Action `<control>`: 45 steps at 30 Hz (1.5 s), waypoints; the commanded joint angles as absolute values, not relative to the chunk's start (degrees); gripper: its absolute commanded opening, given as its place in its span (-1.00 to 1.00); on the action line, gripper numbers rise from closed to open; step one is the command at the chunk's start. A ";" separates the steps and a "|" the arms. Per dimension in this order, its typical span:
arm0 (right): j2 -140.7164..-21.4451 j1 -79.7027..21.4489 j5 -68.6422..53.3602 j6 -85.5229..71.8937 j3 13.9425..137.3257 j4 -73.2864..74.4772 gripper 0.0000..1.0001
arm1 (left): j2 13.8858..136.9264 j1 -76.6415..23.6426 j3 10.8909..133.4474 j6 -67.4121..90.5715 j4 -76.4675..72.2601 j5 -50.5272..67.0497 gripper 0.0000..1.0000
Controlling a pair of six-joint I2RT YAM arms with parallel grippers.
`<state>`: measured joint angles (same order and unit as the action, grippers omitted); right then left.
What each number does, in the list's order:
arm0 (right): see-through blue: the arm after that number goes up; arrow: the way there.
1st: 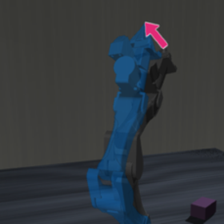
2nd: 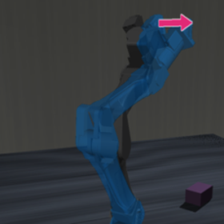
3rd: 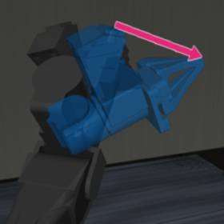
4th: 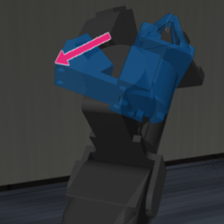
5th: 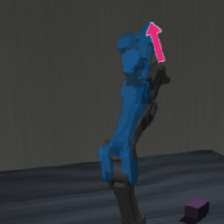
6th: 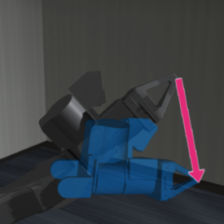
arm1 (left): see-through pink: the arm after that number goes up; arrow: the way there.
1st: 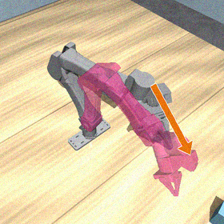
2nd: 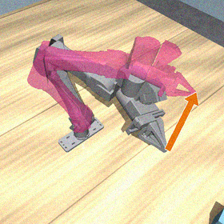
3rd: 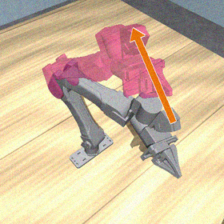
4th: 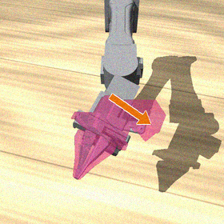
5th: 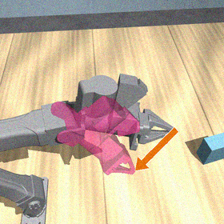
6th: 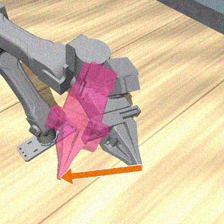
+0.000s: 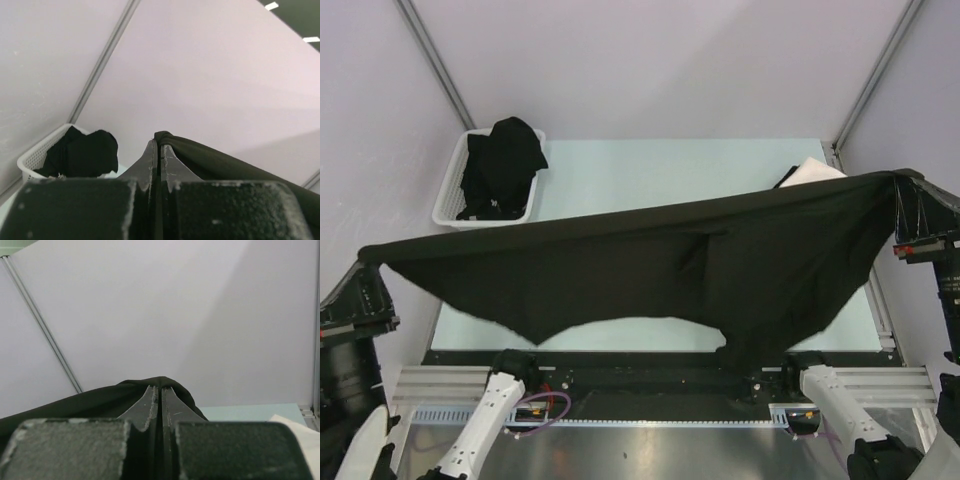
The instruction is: Fold and stack the t-shirts
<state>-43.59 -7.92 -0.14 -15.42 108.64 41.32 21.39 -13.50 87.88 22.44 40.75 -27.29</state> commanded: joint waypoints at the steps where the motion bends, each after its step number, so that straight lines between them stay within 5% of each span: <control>1: -44.82 -4.40 -1.49 -14.24 107.68 41.31 -1.00 | 28.11 -13.62 87.02 21.62 40.42 -33.93 -1.00; 10: -51.49 -4.31 2.36 -7.84 85.44 25.85 -1.00 | 41.91 -13.62 70.87 22.33 28.87 -32.34 -1.00; 27: -90.16 -6.33 3.34 3.52 80.07 -3.41 -1.00 | 75.75 -10.90 71.80 17.15 14.77 -31.73 -1.00; 45: -126.89 -2.46 -8.43 0.88 115.64 -8.43 -1.00 | 108.87 -10.63 95.77 9.59 10.80 -33.04 -1.00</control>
<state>-121.93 -2.74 -4.12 1.65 107.02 -2.13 104.47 -11.11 88.44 12.64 13.37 -30.72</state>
